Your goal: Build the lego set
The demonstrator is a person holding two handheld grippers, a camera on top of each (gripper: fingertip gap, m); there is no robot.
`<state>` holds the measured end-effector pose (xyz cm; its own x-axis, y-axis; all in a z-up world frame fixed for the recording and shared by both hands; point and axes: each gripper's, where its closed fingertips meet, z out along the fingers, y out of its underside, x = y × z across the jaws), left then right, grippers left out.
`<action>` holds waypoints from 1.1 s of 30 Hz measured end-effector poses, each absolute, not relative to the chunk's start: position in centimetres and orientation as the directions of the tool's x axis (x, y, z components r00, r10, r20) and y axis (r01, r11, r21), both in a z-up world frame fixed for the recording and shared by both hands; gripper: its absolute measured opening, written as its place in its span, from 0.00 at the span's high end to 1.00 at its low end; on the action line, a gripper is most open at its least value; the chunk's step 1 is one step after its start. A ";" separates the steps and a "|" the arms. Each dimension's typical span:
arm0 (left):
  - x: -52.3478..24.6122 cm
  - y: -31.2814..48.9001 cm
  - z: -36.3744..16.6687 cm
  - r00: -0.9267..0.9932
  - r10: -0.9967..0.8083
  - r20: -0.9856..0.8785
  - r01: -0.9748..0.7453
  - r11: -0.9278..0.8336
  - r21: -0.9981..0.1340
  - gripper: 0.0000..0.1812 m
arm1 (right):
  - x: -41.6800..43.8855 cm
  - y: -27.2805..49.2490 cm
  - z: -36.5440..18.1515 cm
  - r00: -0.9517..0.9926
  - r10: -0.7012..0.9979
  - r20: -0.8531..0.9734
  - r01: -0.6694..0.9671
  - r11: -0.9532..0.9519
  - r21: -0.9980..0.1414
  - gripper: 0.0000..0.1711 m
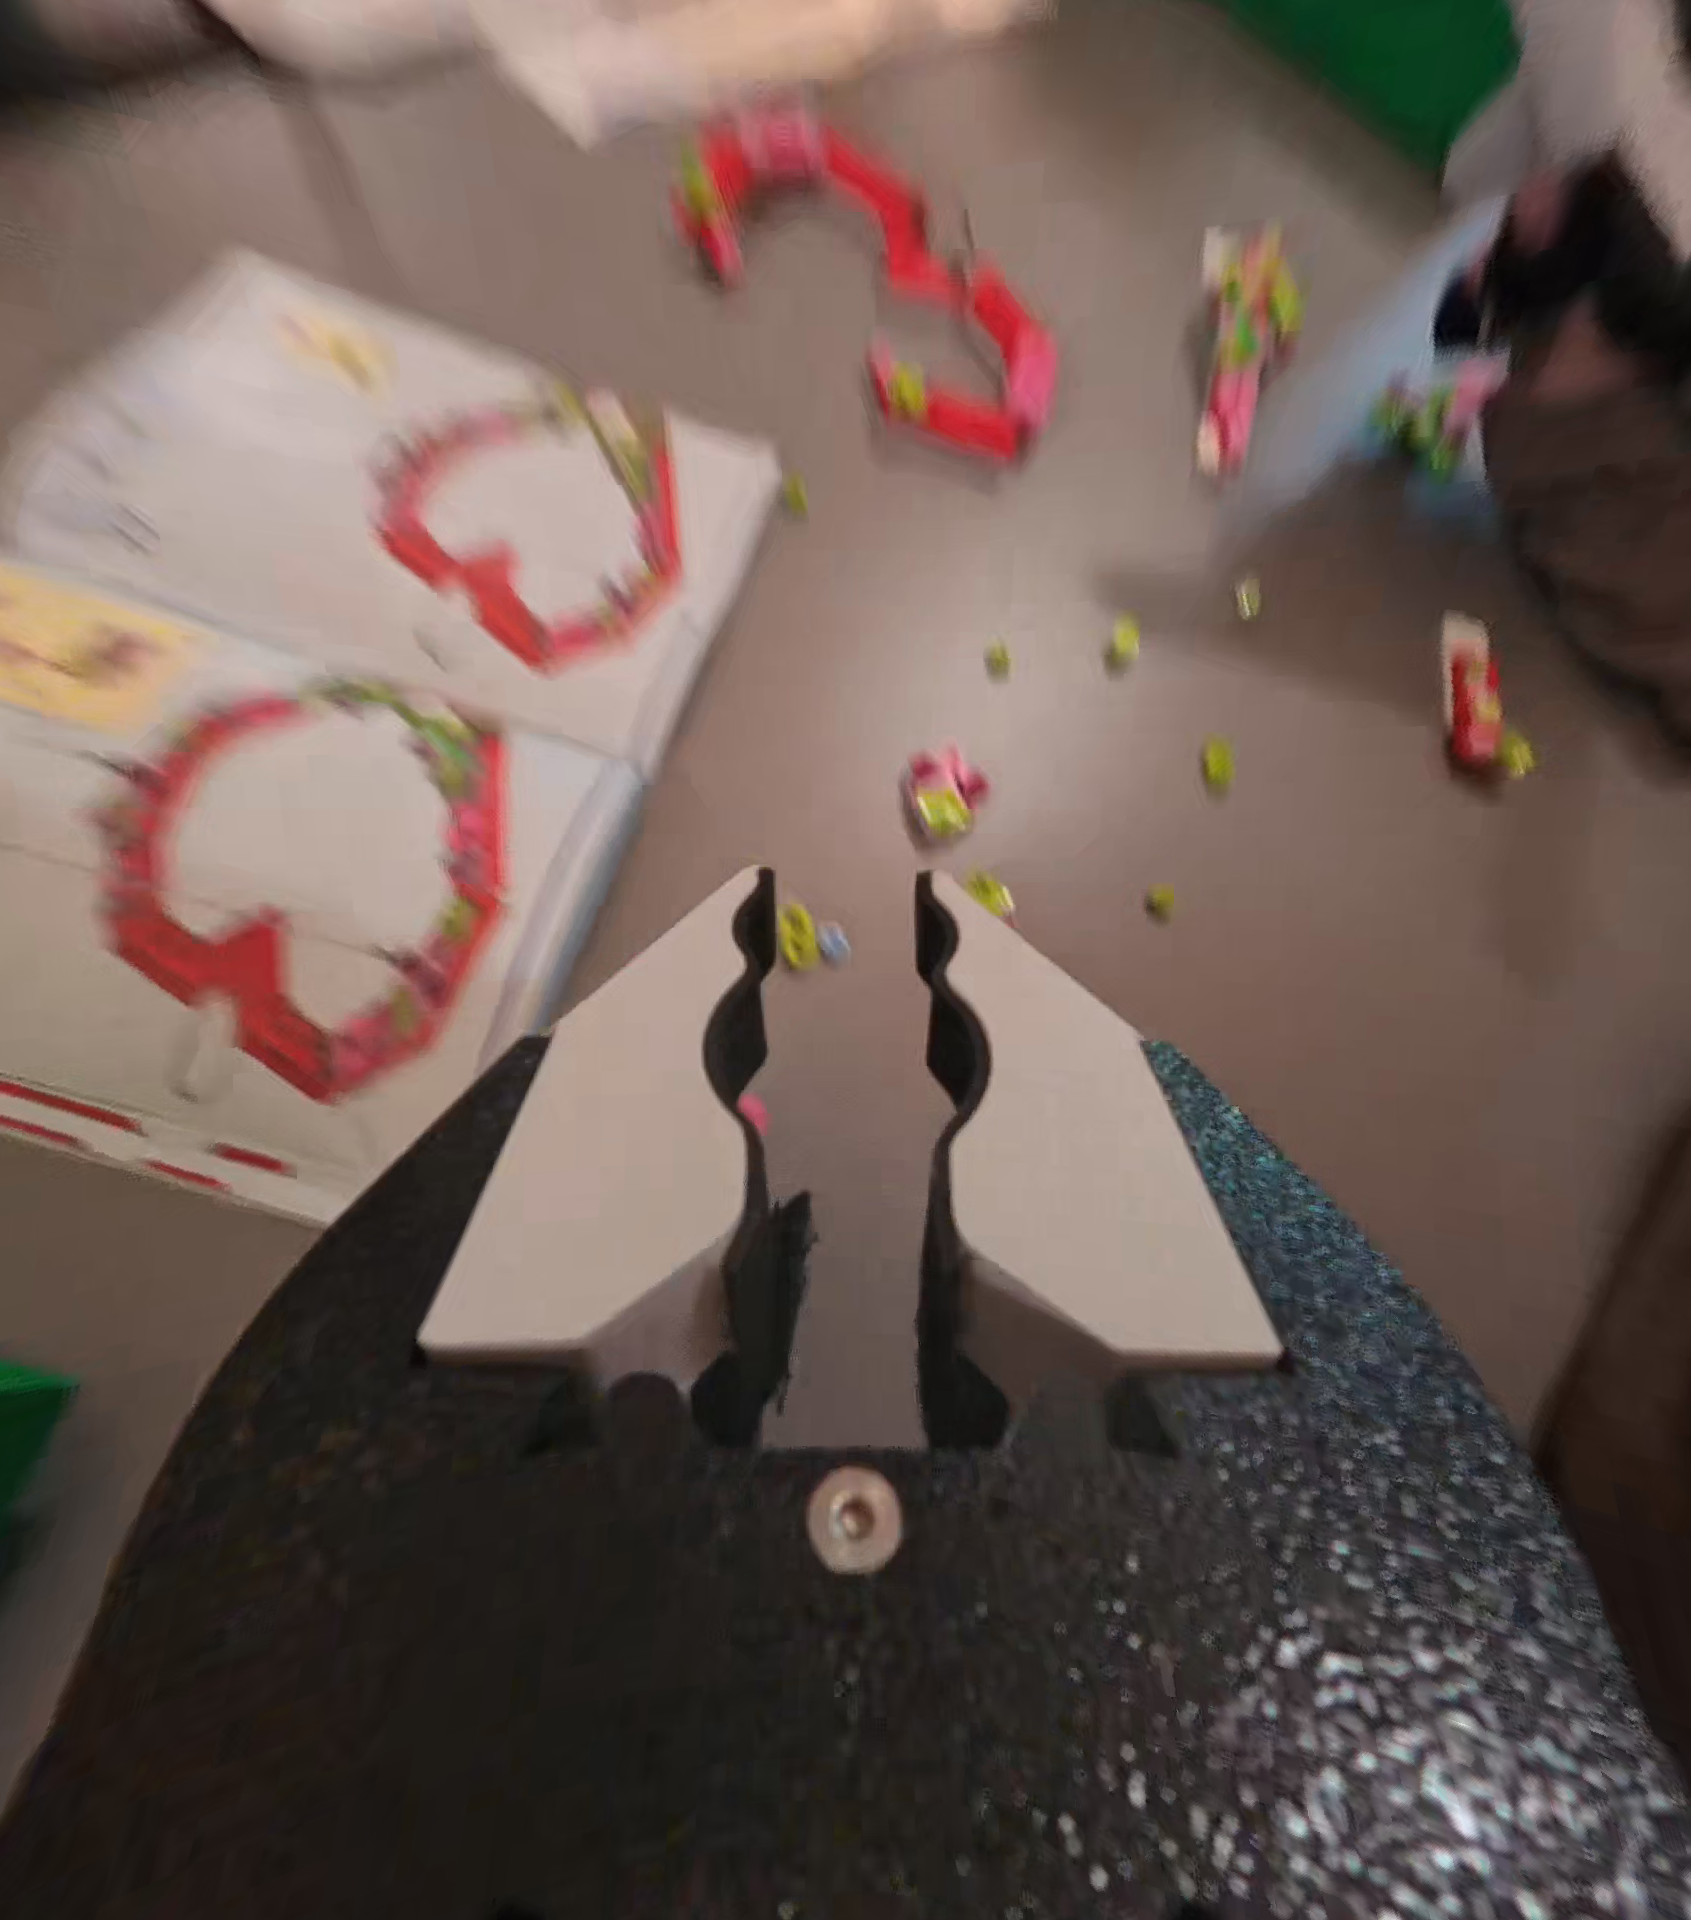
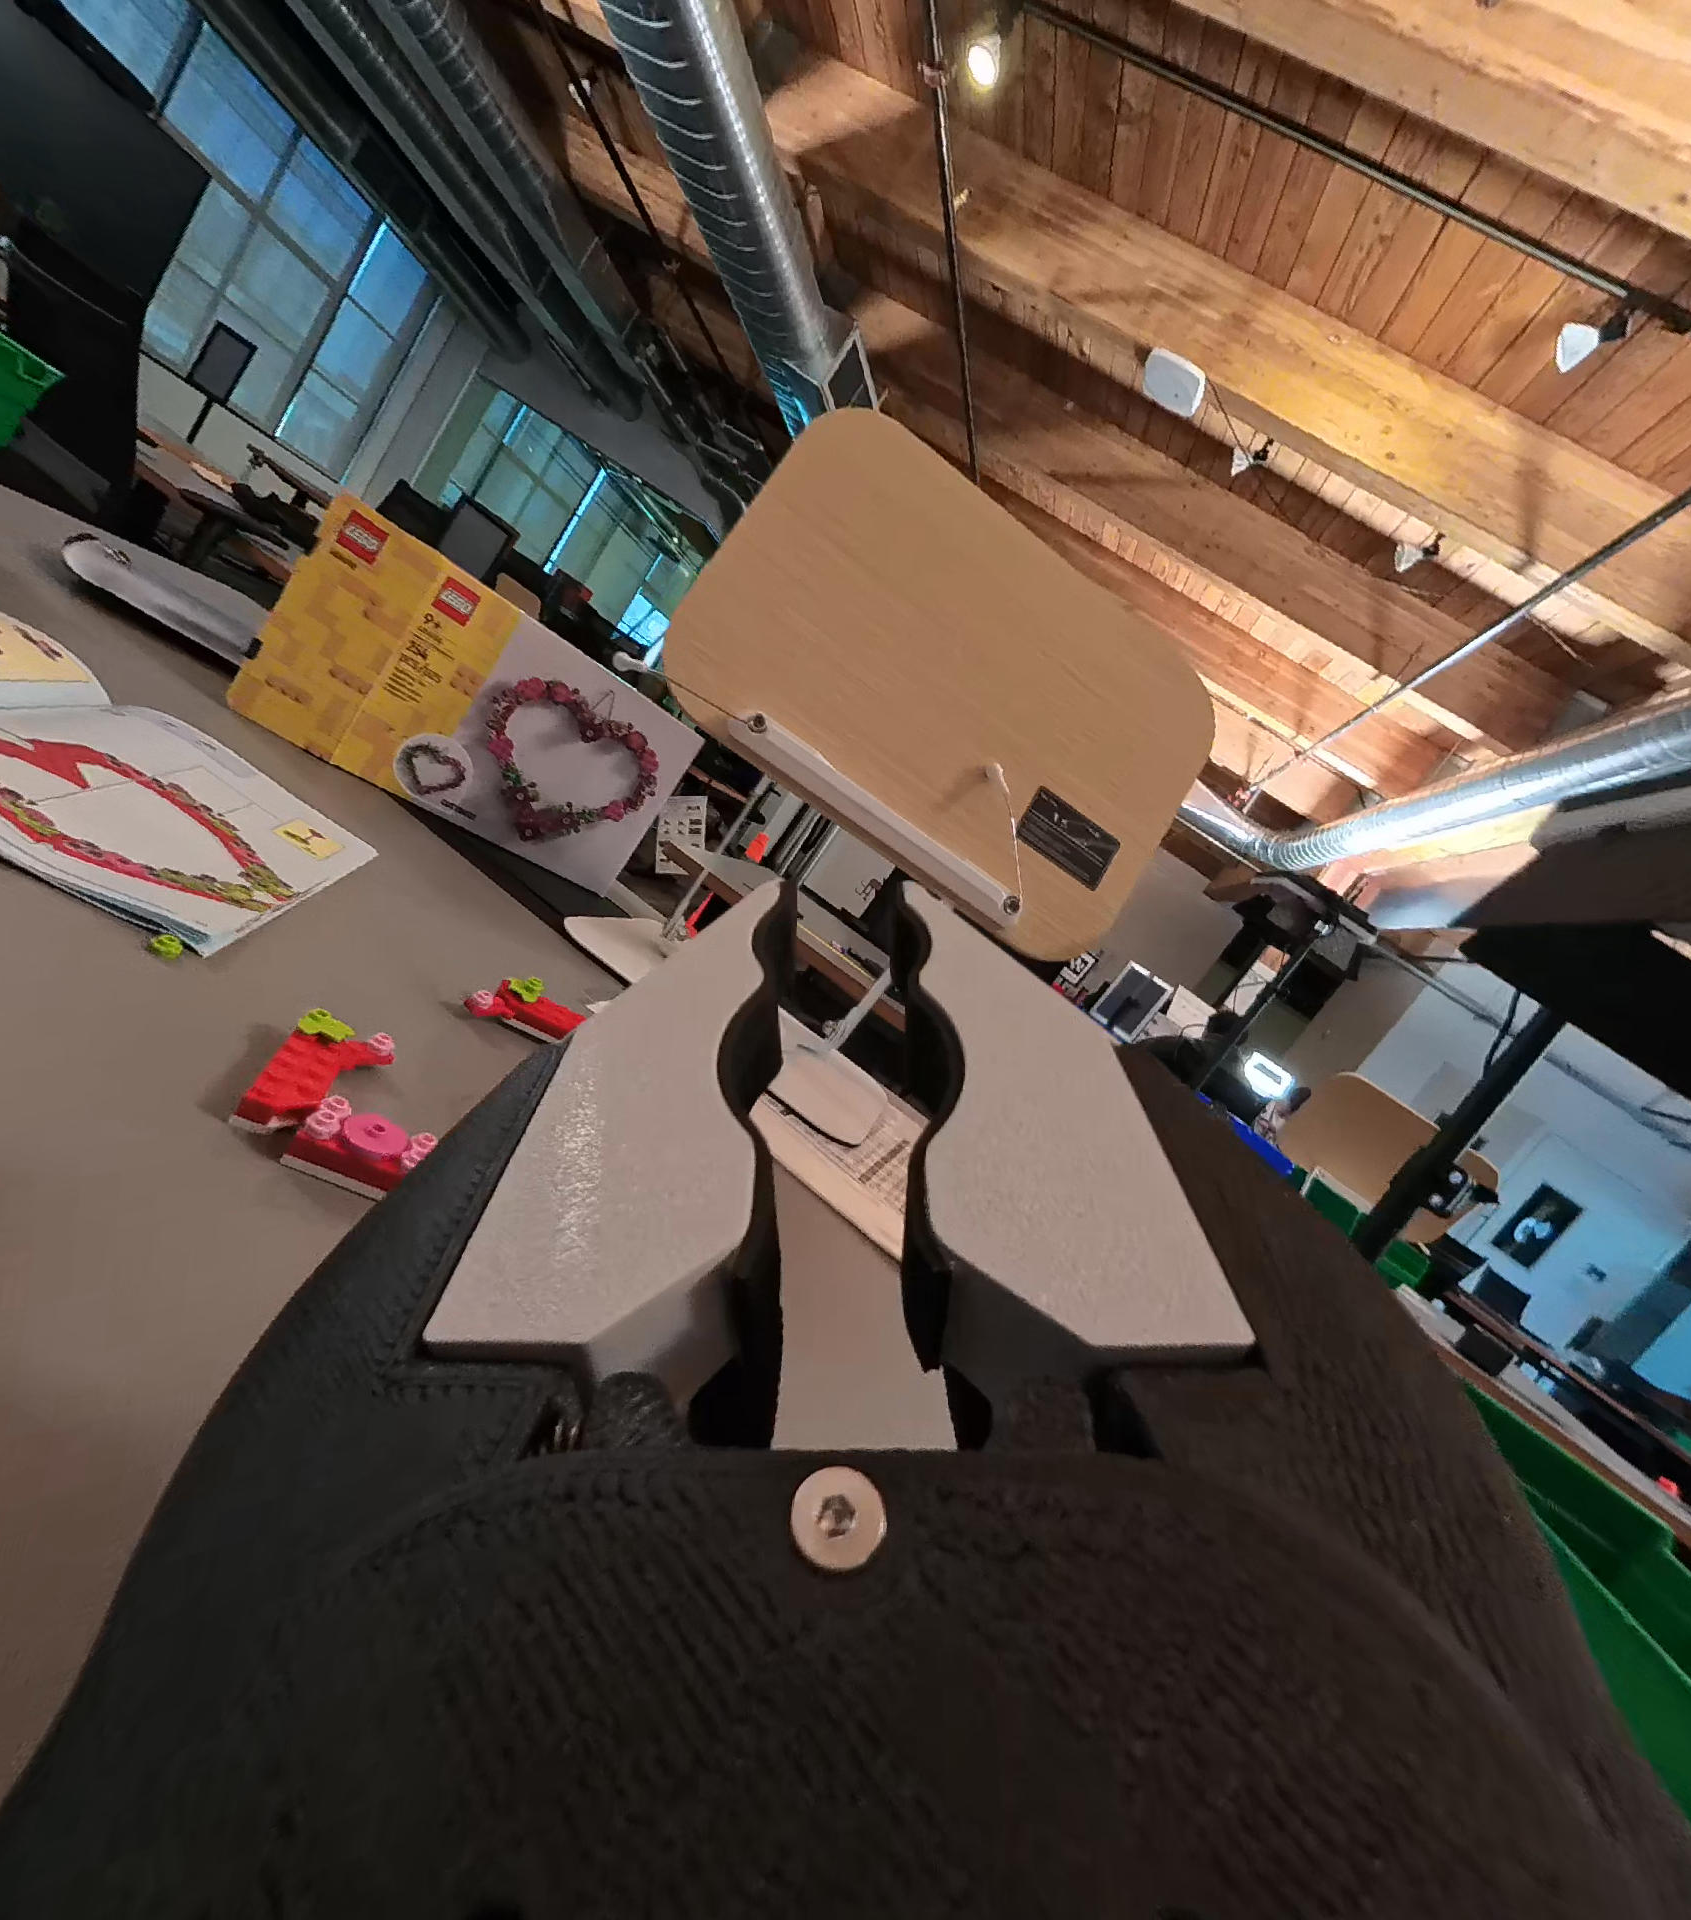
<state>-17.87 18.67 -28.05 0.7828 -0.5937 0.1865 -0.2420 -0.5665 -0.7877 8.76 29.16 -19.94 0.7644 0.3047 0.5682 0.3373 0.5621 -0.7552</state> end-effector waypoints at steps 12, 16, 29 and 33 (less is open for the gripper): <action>-20.9 24.4 -18.0 0.887 -0.436 -0.153 -0.042 0.255 -0.966 1.00 | 6.5 27.2 -19.6 0.707 0.334 0.624 0.326 0.629 -0.706 0.91; -18.6 25.6 -15.8 0.855 -0.494 -0.161 0.017 0.336 -0.942 1.00 | 6.2 27.2 -19.9 0.684 0.293 0.668 0.377 0.642 -0.667 0.91; -5.6 18.0 -20.9 0.545 -0.515 -0.662 -0.314 0.607 -0.730 1.00 | 6.9 28.1 -20.5 0.712 0.296 0.637 0.377 0.604 -0.702 0.91; -7.1 18.8 -20.2 0.584 -0.459 -0.670 -0.342 0.609 -0.715 1.00 | 6.7 28.4 -20.8 0.705 0.298 0.644 0.388 0.597 -0.702 0.91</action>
